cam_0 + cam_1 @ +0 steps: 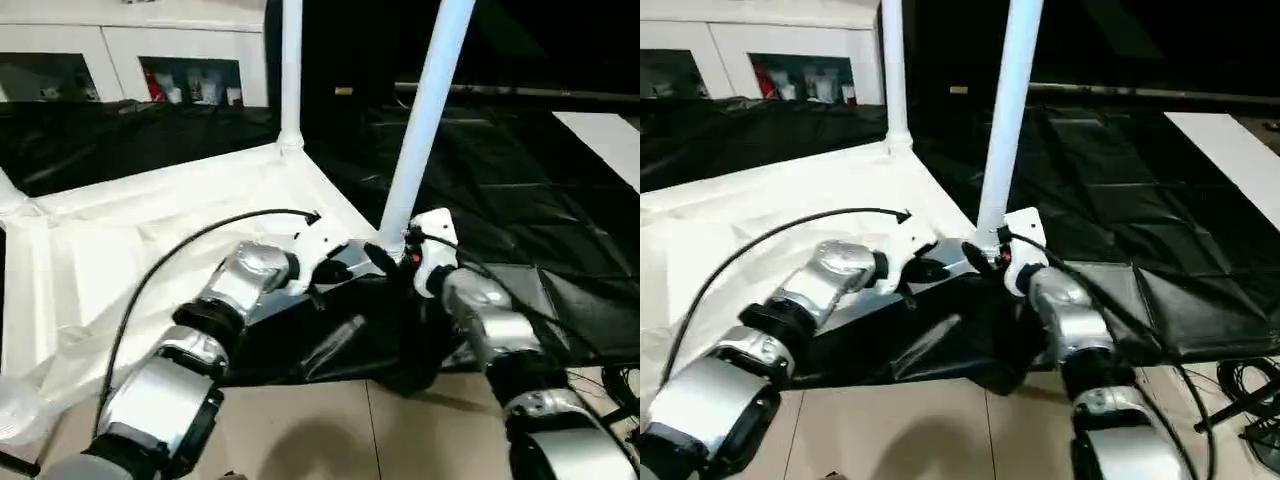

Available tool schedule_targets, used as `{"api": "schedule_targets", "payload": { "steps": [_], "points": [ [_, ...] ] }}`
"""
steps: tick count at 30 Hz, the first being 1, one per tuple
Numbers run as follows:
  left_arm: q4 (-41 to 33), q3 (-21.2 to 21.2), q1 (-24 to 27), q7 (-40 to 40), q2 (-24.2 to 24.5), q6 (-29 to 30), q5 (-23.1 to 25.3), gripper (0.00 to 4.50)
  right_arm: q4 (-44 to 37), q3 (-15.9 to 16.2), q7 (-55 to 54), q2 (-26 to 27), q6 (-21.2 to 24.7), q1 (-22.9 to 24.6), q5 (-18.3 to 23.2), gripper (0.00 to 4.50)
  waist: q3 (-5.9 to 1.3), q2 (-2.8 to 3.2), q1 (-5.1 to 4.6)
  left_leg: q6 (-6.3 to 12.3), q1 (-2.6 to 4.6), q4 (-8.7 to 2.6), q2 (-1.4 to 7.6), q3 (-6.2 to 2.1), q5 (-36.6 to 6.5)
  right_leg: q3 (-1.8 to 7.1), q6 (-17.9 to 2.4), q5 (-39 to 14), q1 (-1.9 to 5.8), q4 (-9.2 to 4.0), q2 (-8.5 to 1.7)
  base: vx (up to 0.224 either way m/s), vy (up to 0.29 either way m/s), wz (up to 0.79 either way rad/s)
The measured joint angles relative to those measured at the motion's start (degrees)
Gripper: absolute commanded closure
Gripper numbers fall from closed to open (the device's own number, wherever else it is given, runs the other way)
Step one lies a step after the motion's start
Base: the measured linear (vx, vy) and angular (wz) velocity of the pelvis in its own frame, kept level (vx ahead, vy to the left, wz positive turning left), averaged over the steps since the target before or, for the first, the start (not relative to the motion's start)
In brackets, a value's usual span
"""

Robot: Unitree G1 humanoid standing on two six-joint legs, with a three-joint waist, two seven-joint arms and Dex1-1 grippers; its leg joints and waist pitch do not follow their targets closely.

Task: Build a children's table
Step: Rotate leg to tighten

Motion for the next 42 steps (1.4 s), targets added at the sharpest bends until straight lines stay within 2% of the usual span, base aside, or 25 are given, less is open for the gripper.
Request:
{"api": "schedule_targets", "payload": {
  "steps": [3, 6, 13, 21, 26, 30, 31, 35, 36, 42],
  "points": [
    [-3.88, -0.78, 2.39, -8.49, 4.6, -2.45, -1.07, 4.5, -4.96, 2.95, 10.68, -5.05, -0.05, 2.18, 0.86, 0.66, 0.02, -0.03, 0.34, 0.05, -0.3, -0.06, 0.09, 0.01, 0.03, -0.08, 0.09, -0.12, -0.31, 0.01, 0.05, 0.0, 0.0, 0.0],
    [-7.38, -1.29, 4.3, -15.29, 7.36, -3.64, -2.34, 4.5, -7.07, 4.12, 17.7, -7.96, 0.0, 2.5, 1.61, 0.66, 0.02, -0.03, 0.68, 0.3, -0.76, 0.17, 0.15, 0.07, 0.17, -0.1, 0.03, -0.18, -0.62, 0.01, 0.04, 0.0, 0.0, 0.0],
    [-11.87, -1.63, 6.36, -21.36, 8.87, -2.0, -3.63, 4.5, -9.13, 6.09, 24.52, -9.42, 1.27, 2.54, 2.34, 0.66, 0.05, -0.06, 1.4, 0.64, -1.02, 0.58, 0.19, 0.23, -0.06, -0.06, -0.02, -0.21, -0.74, 0.01, -0.03, 0.0, 0.0, 0.0],
    [-13.19, -2.2, 6.99, -24.24, 8.86, -1.01, -3.86, 4.5, -10.71, 8.15, 28.6, -10.89, 2.09, 3.23, 2.03, 0.66, 0.05, -0.06, 1.96, 0.4, -1.01, 0.75, 0.25, 0.24, -0.17, -0.08, -0.02, -0.2, -0.7, 0.19, -0.05, 0.0, 0.0, 0.0],
    [-13.51, -2.2, 7.14, -24.3, 8.85, -0.64, -3.86, 4.5, -10.7, 8.52, 29.12, -11.01, 2.07, 3.55, 1.9, 1.08, 0.06, -0.08, 1.92, 0.38, -1.01, 0.79, 0.25, 0.24, -0.18, -0.08, -0.02, -0.2, -0.69, 0.21, -0.06, 0.0, 0.0, 0.0],
    [-13.51, -2.2, 7.15, -24.3, 8.82, -0.64, -3.86, 4.5, -10.78, 9.26, 29.86, -11.62, 2.02, 3.64, 1.58, 1.08, 0.06, -0.08, 1.94, 0.4, -1.02, 0.79, 0.24, 0.24, -0.17, -0.08, -0.02, -0.2, -0.68, 0.21, -0.06, 0.0, 0.0, 0.0],
    [-13.55, -2.19, 7.18, -24.3, 8.83, -0.63, -3.86, 4.5, -10.78, 9.26, 29.91, -11.75, 2.02, 3.85, 1.51, 1.39, 0.06, -0.08, 1.94, 0.4, -1.02, 0.8, 0.25, 0.24, -0.17, -0.08, -0.02, -0.2, -0.68, 0.21, -0.06, 0.0, 0.0, 0.0],
    [-13.58, -2.15, 7.23, -24.3, 8.89, -0.63, -3.86, 4.5, -10.77, 9.27, 30.07, -11.85, 2.02, 4.14, 1.38, 1.48, 0.07, -0.1, 1.89, 0.42, -1.01, 0.8, 0.25, 0.25, -0.16, -0.08, -0.02, -0.2, -0.68, 0.23, -0.06, 0.0, 0.0, 0.0],
    [-13.58, -2.15, 7.23, -24.3, 8.89, -0.63, -3.85, 4.5, -10.77, 9.27, 30.08, -11.85, 2.02, 4.14, 1.35, 1.69, 0.07, -0.11, 1.9, 0.43, -1.01, 0.81, 0.25, 0.24, -0.16, -0.08, -0.02, -0.2, -0.68, 0.24, -0.06, 0.0, 0.0, 0.0],
    [-13.75, -2.15, 7.37, -24.28, 8.91, -0.63, -3.85, 4.5, -10.7, 9.29, 30.11, -11.82, 2.0, 4.13, 1.36, 1.77, 0.08, -0.13, 1.88, 0.49, -1.01, 0.82, 0.25, 0.24, -0.12, -0.08, -0.02, -0.2, -0.68, 0.25, -0.06, 0.0, 0.0, 0.0]
  ]
}}
